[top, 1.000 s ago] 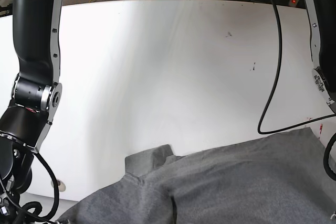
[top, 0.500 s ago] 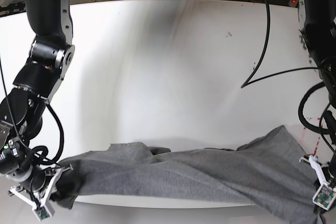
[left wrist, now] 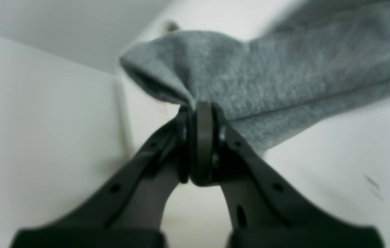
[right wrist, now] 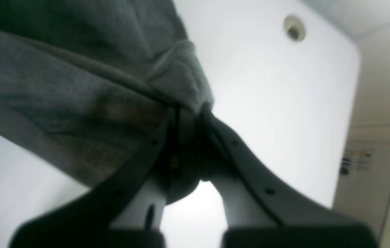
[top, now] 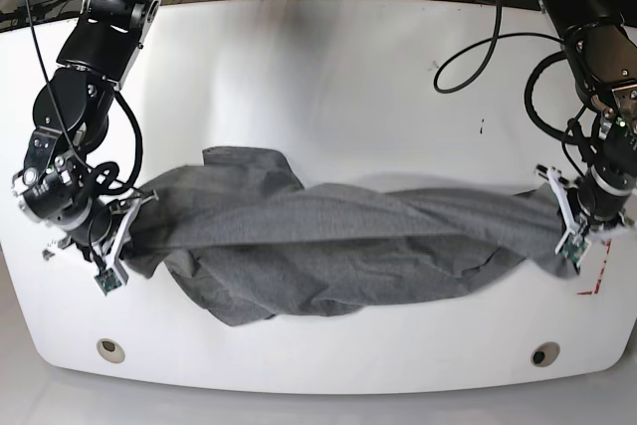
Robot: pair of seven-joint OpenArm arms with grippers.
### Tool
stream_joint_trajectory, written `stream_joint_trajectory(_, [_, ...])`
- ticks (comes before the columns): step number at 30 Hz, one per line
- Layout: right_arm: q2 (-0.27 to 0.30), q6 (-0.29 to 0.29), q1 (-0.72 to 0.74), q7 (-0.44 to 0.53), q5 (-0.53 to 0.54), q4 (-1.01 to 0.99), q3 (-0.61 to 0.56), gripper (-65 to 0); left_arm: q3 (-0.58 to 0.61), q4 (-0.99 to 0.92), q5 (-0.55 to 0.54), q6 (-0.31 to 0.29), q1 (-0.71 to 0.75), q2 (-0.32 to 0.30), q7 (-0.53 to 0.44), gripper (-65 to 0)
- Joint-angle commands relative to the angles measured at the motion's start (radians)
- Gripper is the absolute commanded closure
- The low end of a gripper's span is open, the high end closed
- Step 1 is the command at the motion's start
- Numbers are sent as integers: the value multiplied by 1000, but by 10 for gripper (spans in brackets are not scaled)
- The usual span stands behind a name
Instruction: Fold the T-shirt properly
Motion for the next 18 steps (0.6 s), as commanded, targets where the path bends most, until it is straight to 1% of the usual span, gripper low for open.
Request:
stream_joint_trajectory(1, [12, -4, -11, 18, 22, 29, 37, 0, -17, 15, 11, 7, 45, -7, -7, 0])
stream_joint_trajectory(5, [23, -4, -96, 13, 73, 34, 69, 0, -25, 22, 15, 7, 166, 21, -7, 0])
stream_joint_trajectory(7, [29, -4, -148, 8, 91, 41, 94, 0, -54, 22, 15, 7, 237, 29, -7, 0])
stream_joint_trajectory(13, [29, -4, -281, 8, 99, 63, 149, 0, -114, 20, 14, 7, 401, 32, -12, 0])
stream_joint_trajectory(18, [20, -4, -378, 8, 99, 67, 186, 0, -180, 20, 12, 7, 510, 35, -15, 0])
